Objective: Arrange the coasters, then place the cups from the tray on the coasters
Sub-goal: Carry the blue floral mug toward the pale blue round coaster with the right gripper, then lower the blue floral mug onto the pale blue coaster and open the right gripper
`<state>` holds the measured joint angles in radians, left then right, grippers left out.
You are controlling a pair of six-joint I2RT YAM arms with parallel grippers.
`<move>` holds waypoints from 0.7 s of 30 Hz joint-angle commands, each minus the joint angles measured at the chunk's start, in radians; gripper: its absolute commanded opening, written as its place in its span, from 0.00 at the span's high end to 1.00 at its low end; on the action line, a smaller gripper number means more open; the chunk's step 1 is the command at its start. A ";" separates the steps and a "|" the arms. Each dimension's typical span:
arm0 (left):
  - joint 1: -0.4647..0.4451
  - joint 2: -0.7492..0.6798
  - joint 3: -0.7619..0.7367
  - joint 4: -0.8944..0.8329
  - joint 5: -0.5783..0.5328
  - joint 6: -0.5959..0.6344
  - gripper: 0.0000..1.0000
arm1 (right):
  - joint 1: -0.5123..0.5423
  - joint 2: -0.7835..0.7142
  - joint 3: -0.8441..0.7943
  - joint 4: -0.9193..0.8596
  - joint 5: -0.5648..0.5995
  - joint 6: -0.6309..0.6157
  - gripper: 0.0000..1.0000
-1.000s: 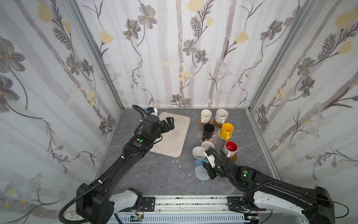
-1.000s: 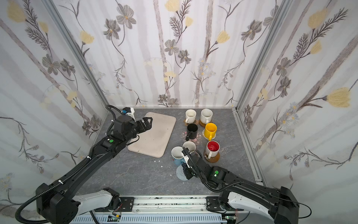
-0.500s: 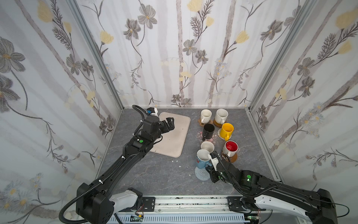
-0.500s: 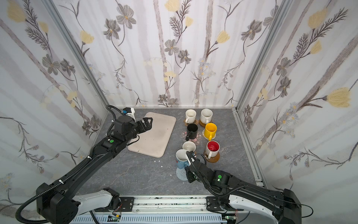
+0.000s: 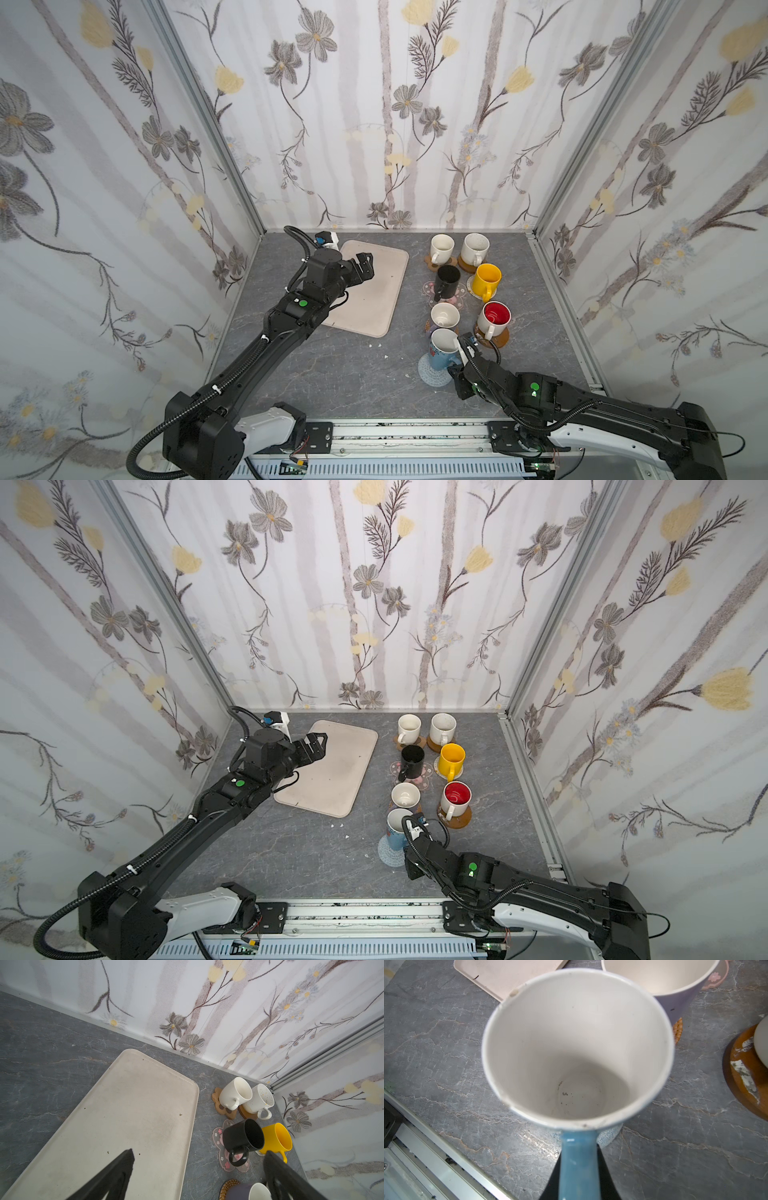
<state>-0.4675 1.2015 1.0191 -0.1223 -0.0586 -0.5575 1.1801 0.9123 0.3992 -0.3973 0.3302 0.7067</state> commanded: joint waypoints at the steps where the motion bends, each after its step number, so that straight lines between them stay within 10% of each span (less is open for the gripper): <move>1: 0.000 0.001 -0.001 0.035 -0.014 -0.007 0.00 | 0.004 0.004 -0.012 0.078 0.030 0.026 1.00; 21: -0.001 0.015 0.015 0.039 -0.006 -0.002 0.00 | 0.026 0.050 -0.063 0.159 0.025 0.031 1.00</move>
<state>-0.4679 1.2198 1.0286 -0.1089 -0.0559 -0.5571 1.2034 0.9676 0.3416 -0.2806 0.3393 0.7250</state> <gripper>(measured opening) 0.998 0.149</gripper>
